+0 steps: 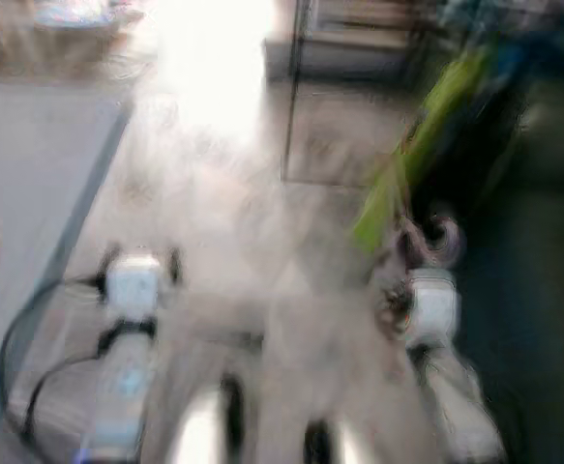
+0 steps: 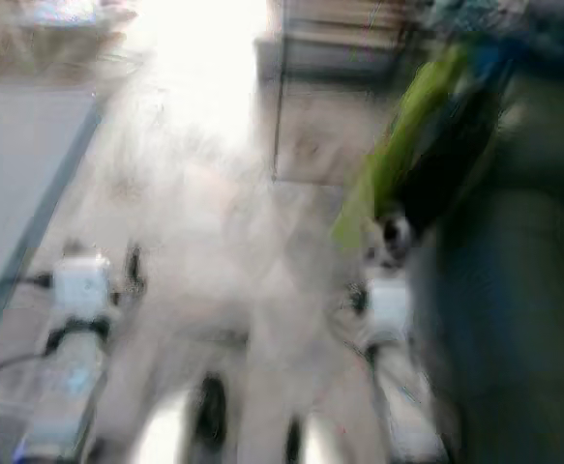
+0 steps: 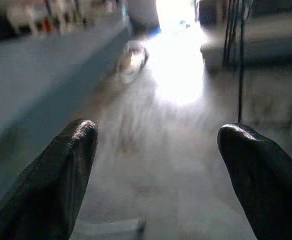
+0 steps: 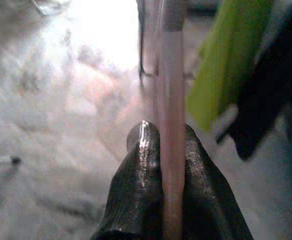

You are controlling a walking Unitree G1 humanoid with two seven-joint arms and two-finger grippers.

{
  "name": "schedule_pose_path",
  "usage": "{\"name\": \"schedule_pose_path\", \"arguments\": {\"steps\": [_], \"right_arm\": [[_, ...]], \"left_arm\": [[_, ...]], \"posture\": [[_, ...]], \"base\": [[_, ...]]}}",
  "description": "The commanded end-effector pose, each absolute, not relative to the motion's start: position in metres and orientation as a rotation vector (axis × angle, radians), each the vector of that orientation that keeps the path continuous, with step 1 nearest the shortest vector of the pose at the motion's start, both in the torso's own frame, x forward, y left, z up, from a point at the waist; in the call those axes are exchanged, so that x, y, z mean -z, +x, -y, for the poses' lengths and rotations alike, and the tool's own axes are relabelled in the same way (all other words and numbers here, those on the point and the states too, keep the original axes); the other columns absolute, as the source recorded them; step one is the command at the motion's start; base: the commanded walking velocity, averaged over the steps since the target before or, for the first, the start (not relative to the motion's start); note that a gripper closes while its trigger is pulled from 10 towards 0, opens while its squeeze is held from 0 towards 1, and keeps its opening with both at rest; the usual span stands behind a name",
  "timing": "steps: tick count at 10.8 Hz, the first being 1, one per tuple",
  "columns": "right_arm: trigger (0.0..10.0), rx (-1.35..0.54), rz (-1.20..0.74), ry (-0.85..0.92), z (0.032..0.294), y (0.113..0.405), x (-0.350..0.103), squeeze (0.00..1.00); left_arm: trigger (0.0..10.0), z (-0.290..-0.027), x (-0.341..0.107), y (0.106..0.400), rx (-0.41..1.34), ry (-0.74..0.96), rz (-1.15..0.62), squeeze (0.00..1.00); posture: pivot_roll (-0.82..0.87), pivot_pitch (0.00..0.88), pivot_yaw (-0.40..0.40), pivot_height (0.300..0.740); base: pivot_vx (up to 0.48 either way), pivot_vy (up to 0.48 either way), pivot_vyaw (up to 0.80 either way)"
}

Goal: Hang hanger

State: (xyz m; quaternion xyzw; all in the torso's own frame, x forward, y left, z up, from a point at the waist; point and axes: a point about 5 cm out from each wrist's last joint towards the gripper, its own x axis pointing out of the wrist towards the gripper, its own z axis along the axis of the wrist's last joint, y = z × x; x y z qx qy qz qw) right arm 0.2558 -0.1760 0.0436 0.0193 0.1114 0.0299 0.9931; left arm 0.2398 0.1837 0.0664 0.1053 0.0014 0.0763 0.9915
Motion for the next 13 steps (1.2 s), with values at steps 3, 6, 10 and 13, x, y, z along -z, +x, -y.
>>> {"name": "schedule_pose_path", "arguments": {"steps": [3,6,10,13], "right_arm": [[10.0,-0.047,-0.225,0.025,0.183,0.255,-0.045,0.00],[10.0,-0.047,-0.228,0.012,0.185,0.257,-0.045,0.00],[10.0,-0.064,-0.239,-0.002,0.184,0.258,-0.045,0.00],[10.0,-0.066,-0.239,-0.017,0.185,0.261,-0.046,0.00]], "left_arm": [[10.0,-0.180,-0.071,0.247,-0.128,0.215,0.011,0.00],[10.0,-0.177,-0.070,0.249,-0.122,0.203,0.006,0.00],[10.0,-0.173,-0.068,0.251,-0.115,0.195,0.001,0.00],[10.0,-0.166,-0.069,0.255,-0.100,0.192,0.006,0.00]], "posture": [[-0.03,0.196,-0.024,0.740],[-0.03,0.198,-0.026,0.740],[-0.04,0.197,-0.035,0.740],[-0.04,0.197,-0.039,0.740]], "base": [[0.301,0.000,0.00],[0.360,0.306,0.00],[0.351,0.327,0.00],[0.366,0.309,0.00]]}}
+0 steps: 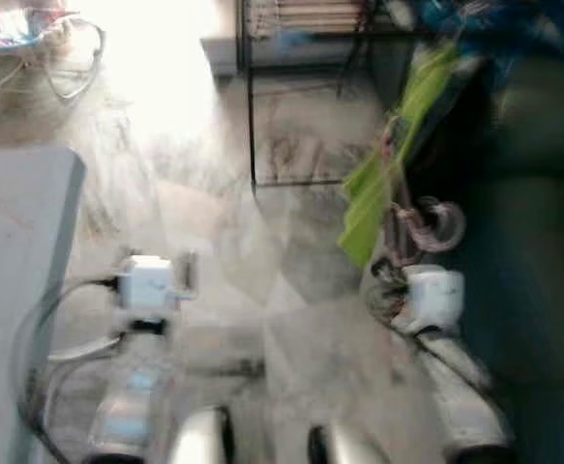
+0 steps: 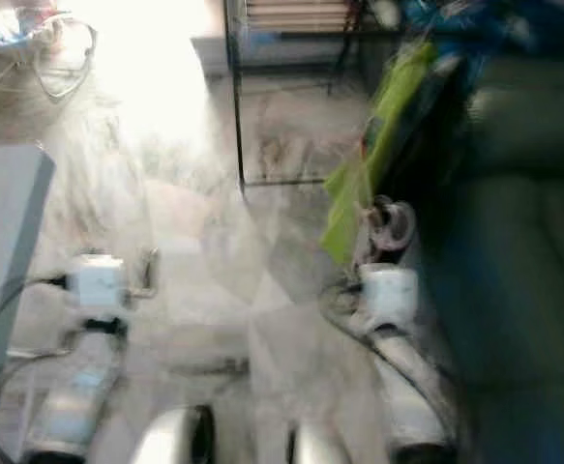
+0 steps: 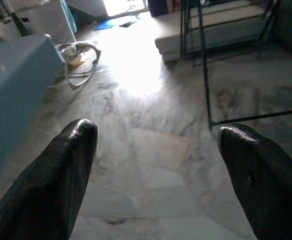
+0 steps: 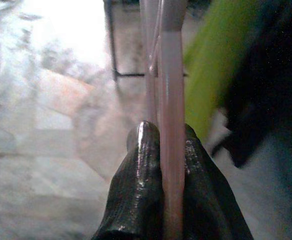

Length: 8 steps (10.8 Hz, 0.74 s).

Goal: Hang hanger

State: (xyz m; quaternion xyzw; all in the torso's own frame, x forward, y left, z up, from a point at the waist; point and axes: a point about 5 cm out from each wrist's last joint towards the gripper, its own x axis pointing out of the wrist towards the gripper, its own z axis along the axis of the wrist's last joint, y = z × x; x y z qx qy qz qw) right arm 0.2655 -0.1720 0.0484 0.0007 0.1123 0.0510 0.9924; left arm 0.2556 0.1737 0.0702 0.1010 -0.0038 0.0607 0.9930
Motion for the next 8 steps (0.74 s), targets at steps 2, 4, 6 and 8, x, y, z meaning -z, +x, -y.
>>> {"name": "schedule_pose_path", "arguments": {"steps": [2,4,6,8], "right_arm": [[10.0,-0.070,-0.237,-0.024,0.1840,0.2623,-0.0465,0.00],[10.0,-0.061,-0.228,-0.031,0.1847,0.2642,-0.0476,0.00],[10.0,-0.063,-0.227,-0.032,0.1830,0.2662,-0.0480,0.00],[10.0,-0.065,-0.221,-0.036,0.1820,0.2679,-0.0481,0.00]], "left_arm": [[10.0,-0.1595,-0.0704,0.2574,-0.080,0.182,0.017,0.00],[10.0,-0.1578,-0.0696,0.2572,-0.066,0.188,0.016,0.00],[10.0,-0.1576,-0.0698,0.2579,-0.065,0.193,0.016,0.00],[10.0,-0.1579,-0.0702,0.2585,-0.065,0.193,0.017,0.00]], "posture": [[-0.04,0.193,-0.041,0.740],[-0.04,0.193,-0.039,0.740],[-0.04,0.193,-0.038,0.740],[-0.03,0.192,-0.036,0.740]], "base": [[0.459,0.000,0.00],[0.480,0.000,0.00],[0.471,0.000,0.00],[0.474,0.000,0.00]]}}
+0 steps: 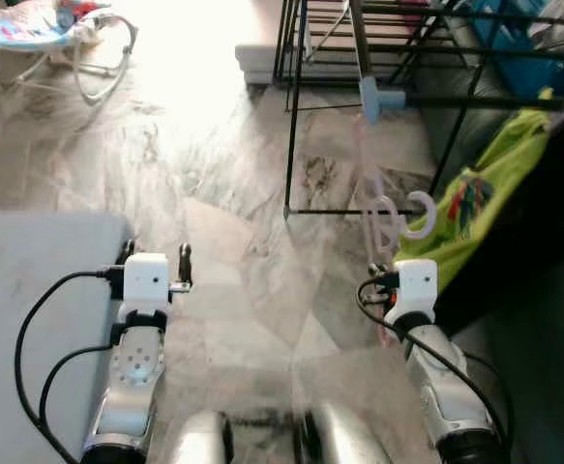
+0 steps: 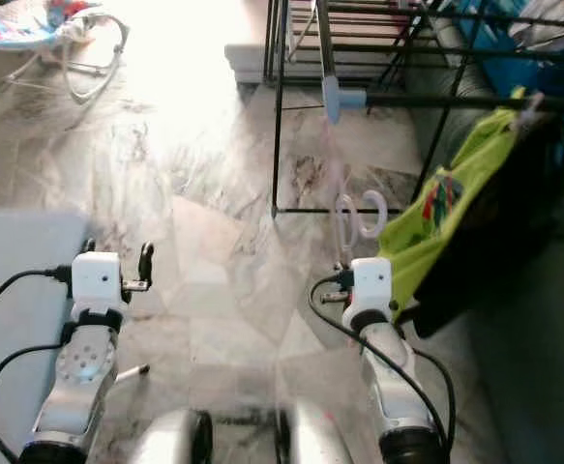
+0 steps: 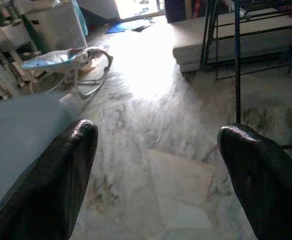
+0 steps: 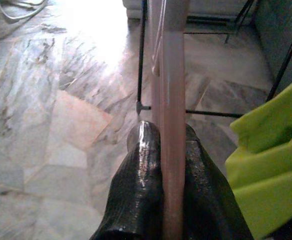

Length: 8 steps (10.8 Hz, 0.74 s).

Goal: Hang hanger

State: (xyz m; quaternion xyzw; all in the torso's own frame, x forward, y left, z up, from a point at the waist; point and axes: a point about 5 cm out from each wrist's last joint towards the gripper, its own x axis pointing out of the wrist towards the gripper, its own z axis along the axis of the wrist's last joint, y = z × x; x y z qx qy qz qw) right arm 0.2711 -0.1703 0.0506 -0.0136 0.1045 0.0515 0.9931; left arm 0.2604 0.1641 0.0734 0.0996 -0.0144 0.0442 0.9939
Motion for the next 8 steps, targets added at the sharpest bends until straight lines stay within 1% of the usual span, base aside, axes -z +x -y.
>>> {"name": "schedule_pose_path", "arguments": {"steps": [1,3,4,8], "right_arm": [[10.0,-0.058,-0.201,-0.046,0.183,0.269,-0.050,0.00],[10.0,-0.051,-0.187,-0.059,0.183,0.273,-0.054,0.00],[10.0,-0.051,-0.186,-0.067,0.182,0.275,-0.054,0.00],[10.0,-0.070,-0.167,-0.084,0.181,0.286,-0.061,0.00]], "left_arm": [[10.0,-0.157,-0.070,0.258,-0.063,0.192,0.015,0.00],[10.0,-0.157,-0.069,0.258,-0.060,0.195,0.014,0.00],[10.0,-0.157,-0.069,0.258,-0.069,0.169,0.017,0.00],[10.0,-0.156,-0.068,0.257,-0.067,0.181,0.013,0.00]], "posture": [[-0.03,0.192,-0.036,0.740],[-0.03,0.192,-0.037,0.740],[-0.03,0.193,-0.037,0.740],[-0.03,0.195,-0.039,0.740]], "base": [[0.480,0.000,0.00],[0.459,0.000,0.00],[0.412,0.000,0.00],[0.000,0.000,0.00]]}}
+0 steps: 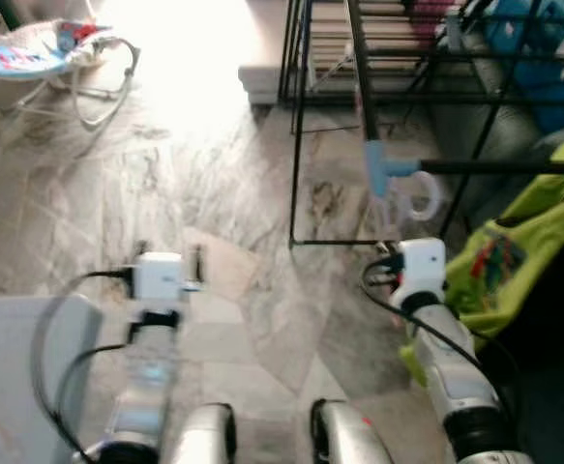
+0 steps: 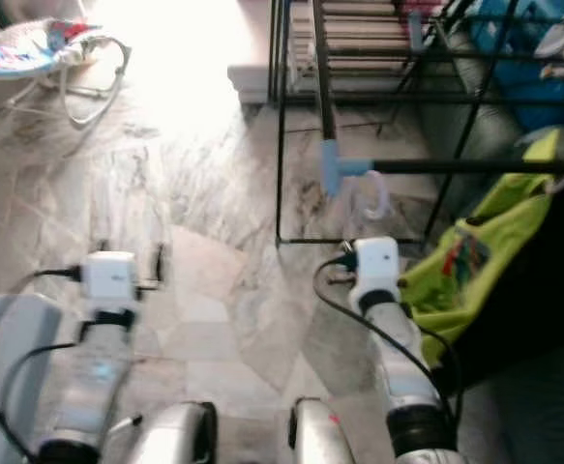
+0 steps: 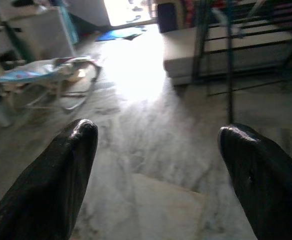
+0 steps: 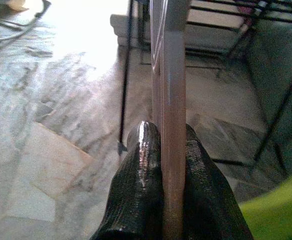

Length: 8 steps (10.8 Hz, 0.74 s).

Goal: Hang hanger

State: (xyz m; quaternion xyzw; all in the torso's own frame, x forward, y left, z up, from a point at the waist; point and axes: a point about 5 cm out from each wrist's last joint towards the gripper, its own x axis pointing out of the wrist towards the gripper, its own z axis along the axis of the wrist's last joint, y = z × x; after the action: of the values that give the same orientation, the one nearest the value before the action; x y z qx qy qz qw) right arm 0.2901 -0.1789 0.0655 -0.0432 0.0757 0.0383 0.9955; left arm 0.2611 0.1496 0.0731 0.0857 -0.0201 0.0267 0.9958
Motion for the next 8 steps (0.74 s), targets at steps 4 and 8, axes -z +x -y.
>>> {"name": "schedule_pose_path", "arguments": {"steps": [4,8], "right_arm": [[10.0,0.007,-0.180,-0.061,0.189,0.305,-0.071,0.00],[10.0,0.004,-0.290,0.065,0.175,0.331,-0.079,0.00]], "left_arm": [[10.0,-0.157,-0.067,0.258,-0.062,0.189,0.005,0.00],[10.0,-0.155,-0.065,0.258,-0.059,0.198,-0.019,0.00]], "posture": [[-0.02,0.196,-0.034,0.740],[-0.02,0.199,-0.035,0.740]], "base": [[0.000,0.000,0.00],[0.000,0.000,0.00]]}}
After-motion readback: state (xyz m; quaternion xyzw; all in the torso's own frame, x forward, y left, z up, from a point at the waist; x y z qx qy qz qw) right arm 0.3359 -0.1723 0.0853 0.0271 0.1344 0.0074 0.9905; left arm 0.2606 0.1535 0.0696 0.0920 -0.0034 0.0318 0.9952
